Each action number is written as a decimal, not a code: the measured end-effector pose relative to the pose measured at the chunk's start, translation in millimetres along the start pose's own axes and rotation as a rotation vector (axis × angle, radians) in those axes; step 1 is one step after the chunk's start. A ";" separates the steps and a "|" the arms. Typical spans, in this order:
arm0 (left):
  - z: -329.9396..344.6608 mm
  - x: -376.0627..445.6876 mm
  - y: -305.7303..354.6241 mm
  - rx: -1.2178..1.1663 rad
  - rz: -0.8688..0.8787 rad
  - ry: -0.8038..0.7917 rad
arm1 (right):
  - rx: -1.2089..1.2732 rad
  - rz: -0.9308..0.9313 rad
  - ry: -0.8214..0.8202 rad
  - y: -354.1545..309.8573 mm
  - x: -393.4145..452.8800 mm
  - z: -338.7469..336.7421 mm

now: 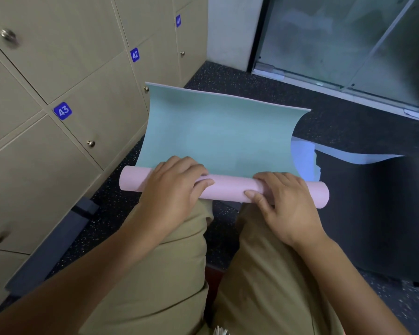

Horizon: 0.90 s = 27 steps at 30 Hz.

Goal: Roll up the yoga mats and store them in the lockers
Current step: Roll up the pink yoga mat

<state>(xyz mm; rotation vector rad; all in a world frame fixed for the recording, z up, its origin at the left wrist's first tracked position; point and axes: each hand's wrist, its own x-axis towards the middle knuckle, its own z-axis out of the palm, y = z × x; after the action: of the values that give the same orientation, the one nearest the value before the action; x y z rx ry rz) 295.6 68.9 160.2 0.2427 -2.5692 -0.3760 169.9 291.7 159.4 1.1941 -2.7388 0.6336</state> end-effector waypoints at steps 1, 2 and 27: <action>1.6 -4.6 -0.7 0.030 0.024 0.000 | -0.006 0.006 -0.015 1.0 4.0 -0.2; 3.2 -8.5 -2.1 0.053 0.036 -0.020 | -0.016 0.012 -0.031 2.1 7.9 -0.3; 12.8 47.8 -24.2 0.368 0.177 -0.419 | -0.270 -0.159 0.054 32.7 43.5 18.7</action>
<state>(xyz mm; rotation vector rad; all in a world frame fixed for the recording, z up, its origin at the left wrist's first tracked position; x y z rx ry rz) 250.9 37.2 164.9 0.0670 -3.0340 0.1324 118.0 274.4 141.8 1.2880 -2.5490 0.2639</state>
